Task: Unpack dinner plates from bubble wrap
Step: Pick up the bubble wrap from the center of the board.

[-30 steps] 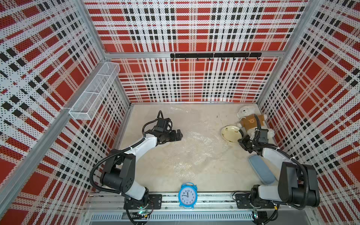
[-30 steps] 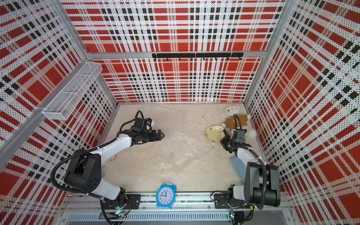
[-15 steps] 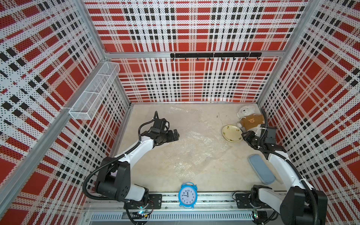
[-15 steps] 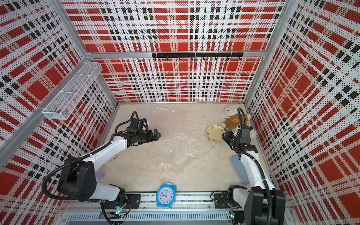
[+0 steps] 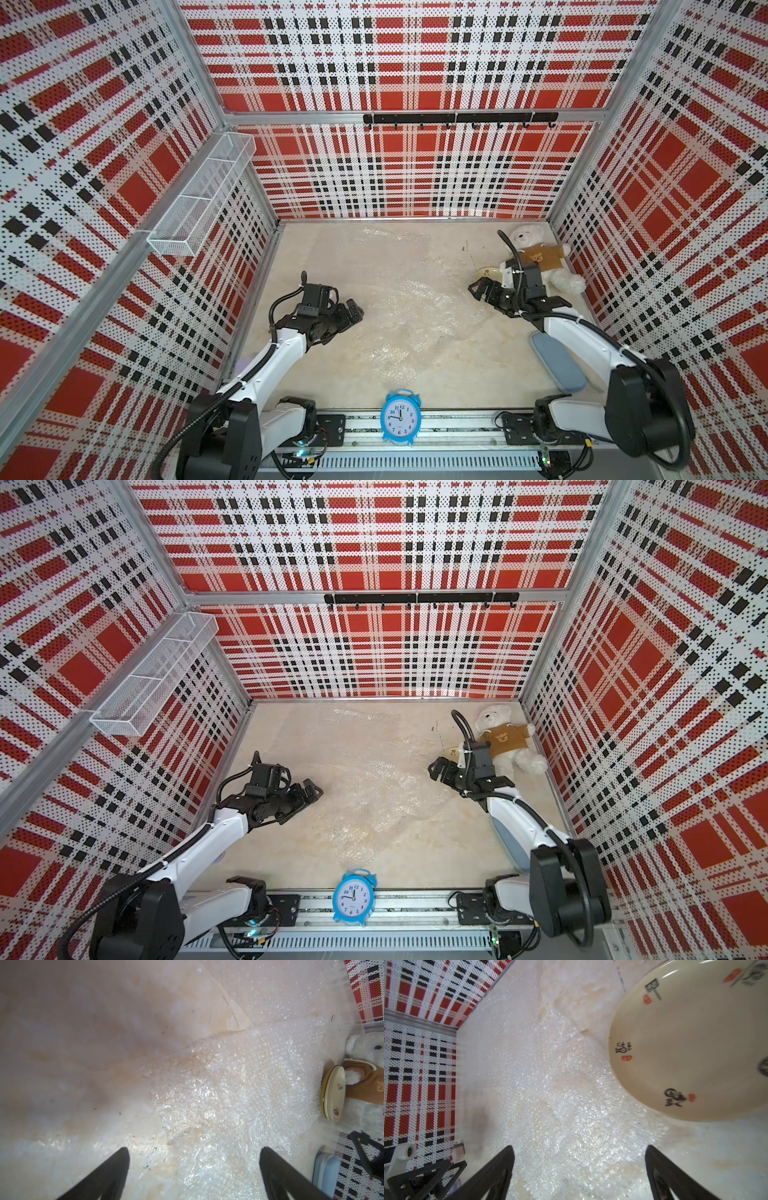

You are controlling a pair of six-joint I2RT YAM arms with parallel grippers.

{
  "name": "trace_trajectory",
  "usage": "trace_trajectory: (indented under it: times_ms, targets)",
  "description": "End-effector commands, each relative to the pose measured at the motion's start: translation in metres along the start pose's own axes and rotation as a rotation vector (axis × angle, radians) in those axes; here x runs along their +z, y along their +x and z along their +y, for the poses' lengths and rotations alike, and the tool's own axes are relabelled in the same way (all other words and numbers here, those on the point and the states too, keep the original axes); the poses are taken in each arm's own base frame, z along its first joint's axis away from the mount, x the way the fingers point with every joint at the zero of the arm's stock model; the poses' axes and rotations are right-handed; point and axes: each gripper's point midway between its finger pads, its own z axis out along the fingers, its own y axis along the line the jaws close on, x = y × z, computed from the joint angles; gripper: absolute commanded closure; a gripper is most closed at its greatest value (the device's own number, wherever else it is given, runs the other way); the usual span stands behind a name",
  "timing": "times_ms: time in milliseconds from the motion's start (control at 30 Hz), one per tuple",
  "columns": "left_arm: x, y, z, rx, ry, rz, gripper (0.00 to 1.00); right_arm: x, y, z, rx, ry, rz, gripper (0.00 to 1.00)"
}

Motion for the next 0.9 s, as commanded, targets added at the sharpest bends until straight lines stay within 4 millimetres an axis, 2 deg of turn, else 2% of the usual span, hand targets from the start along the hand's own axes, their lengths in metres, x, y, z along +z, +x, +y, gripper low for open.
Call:
trace_trajectory:
  times_ms: [0, 133, 300, 433, 567, 800, 867]
  targets:
    - [0.001, 0.014, -0.01, -0.033, 0.084, 0.034, 0.01, 0.018, -0.007, 0.03, -0.068, -0.069, -0.007, 0.0]
    - [0.006, 0.034, -0.017, 0.019, 0.101, 0.059, 0.0, 0.046, 0.011, 0.041, -0.094, -0.08, 0.062, 0.0]
    - [0.017, 0.051, -0.03, 0.056, 0.153, 0.085, 0.0, 0.072, 0.027, 0.039, -0.083, -0.081, 0.109, 0.0]
    - [0.03, 0.061, -0.033, 0.074, 0.161, 0.103, 0.0, 0.086, 0.039, 0.038, -0.075, -0.075, 0.127, 0.0]
    - [0.039, 0.067, -0.032, 0.08, 0.155, 0.117, 0.0, 0.096, 0.049, 0.037, -0.061, -0.078, 0.138, 0.0]
    - [0.047, 0.068, -0.025, 0.088, 0.134, 0.113, 0.01, 0.103, 0.054, 0.034, -0.055, -0.074, 0.149, 0.0]
    - [0.047, 0.066, -0.026, 0.071, 0.149, 0.097, 0.06, 0.104, 0.055, 0.033, -0.052, -0.071, 0.151, 0.0]
